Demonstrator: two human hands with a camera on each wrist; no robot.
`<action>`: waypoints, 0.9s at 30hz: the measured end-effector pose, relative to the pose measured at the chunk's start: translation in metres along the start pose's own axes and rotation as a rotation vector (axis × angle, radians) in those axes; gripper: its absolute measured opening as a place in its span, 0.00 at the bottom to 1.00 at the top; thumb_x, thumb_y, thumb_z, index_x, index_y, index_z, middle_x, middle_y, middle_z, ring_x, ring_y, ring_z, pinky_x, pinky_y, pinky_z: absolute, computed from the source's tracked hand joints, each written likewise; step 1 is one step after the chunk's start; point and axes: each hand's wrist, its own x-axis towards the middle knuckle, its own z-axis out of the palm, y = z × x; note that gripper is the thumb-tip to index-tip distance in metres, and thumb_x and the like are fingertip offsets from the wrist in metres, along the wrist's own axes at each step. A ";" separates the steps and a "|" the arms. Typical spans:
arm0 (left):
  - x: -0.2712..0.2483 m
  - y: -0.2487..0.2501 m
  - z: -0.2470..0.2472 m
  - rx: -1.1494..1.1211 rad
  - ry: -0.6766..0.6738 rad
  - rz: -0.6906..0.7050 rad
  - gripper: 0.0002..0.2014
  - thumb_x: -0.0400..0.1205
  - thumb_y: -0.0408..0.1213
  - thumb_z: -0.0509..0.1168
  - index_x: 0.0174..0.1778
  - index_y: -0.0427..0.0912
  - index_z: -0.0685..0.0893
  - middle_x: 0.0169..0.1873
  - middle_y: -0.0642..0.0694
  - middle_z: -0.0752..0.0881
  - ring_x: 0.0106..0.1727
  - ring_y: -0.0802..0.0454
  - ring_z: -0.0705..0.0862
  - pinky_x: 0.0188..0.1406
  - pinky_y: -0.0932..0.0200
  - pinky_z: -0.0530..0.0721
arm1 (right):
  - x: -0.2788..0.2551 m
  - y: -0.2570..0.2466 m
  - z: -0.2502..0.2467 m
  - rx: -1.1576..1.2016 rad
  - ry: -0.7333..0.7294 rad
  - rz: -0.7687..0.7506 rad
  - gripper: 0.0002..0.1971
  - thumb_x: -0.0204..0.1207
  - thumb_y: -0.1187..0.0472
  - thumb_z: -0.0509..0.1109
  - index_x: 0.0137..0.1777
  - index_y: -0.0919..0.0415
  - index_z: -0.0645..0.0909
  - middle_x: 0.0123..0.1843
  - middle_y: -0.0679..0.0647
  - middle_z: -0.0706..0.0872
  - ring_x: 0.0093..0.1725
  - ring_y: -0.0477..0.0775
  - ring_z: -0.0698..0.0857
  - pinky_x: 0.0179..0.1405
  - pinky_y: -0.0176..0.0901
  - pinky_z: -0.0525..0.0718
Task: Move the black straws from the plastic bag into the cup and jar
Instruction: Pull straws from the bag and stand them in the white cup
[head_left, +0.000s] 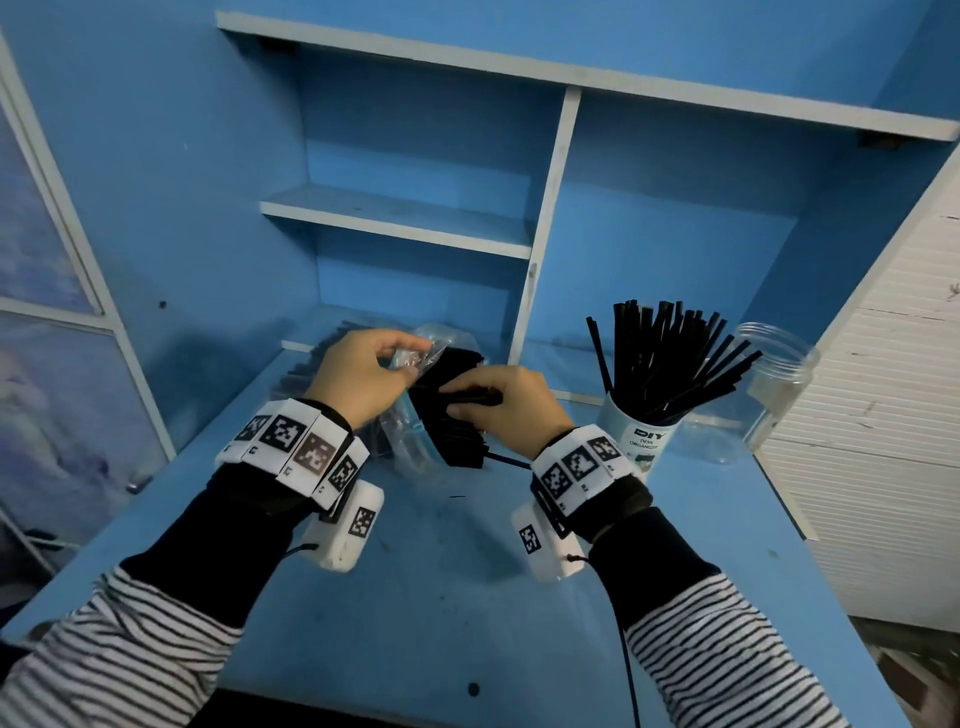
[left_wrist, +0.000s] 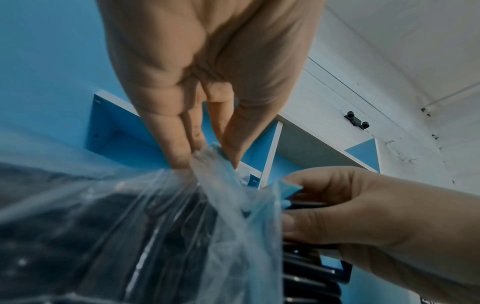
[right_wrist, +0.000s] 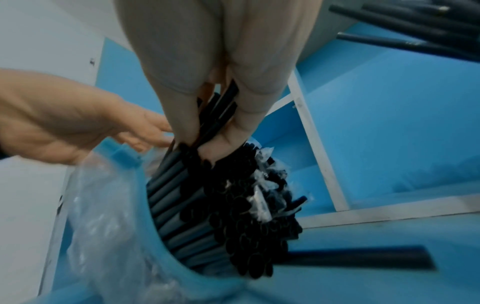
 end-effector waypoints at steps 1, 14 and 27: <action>0.000 0.001 0.000 -0.005 0.005 -0.002 0.16 0.79 0.32 0.70 0.54 0.59 0.87 0.59 0.56 0.84 0.59 0.59 0.78 0.60 0.61 0.73 | 0.000 0.001 -0.004 0.024 -0.012 0.013 0.13 0.73 0.62 0.77 0.58 0.53 0.88 0.53 0.49 0.89 0.51 0.44 0.85 0.58 0.35 0.80; 0.000 0.005 -0.003 -0.050 0.031 0.010 0.17 0.78 0.31 0.71 0.57 0.58 0.87 0.59 0.55 0.86 0.61 0.56 0.81 0.66 0.55 0.77 | -0.002 0.004 0.007 0.168 0.013 0.003 0.12 0.73 0.59 0.78 0.56 0.51 0.90 0.53 0.48 0.91 0.53 0.45 0.88 0.61 0.38 0.83; -0.002 0.008 -0.001 -0.036 0.015 0.003 0.17 0.79 0.30 0.71 0.58 0.56 0.87 0.57 0.59 0.84 0.59 0.60 0.79 0.61 0.61 0.74 | -0.004 0.014 -0.016 0.167 -0.205 0.036 0.20 0.73 0.55 0.78 0.64 0.41 0.83 0.58 0.46 0.85 0.59 0.42 0.83 0.66 0.43 0.80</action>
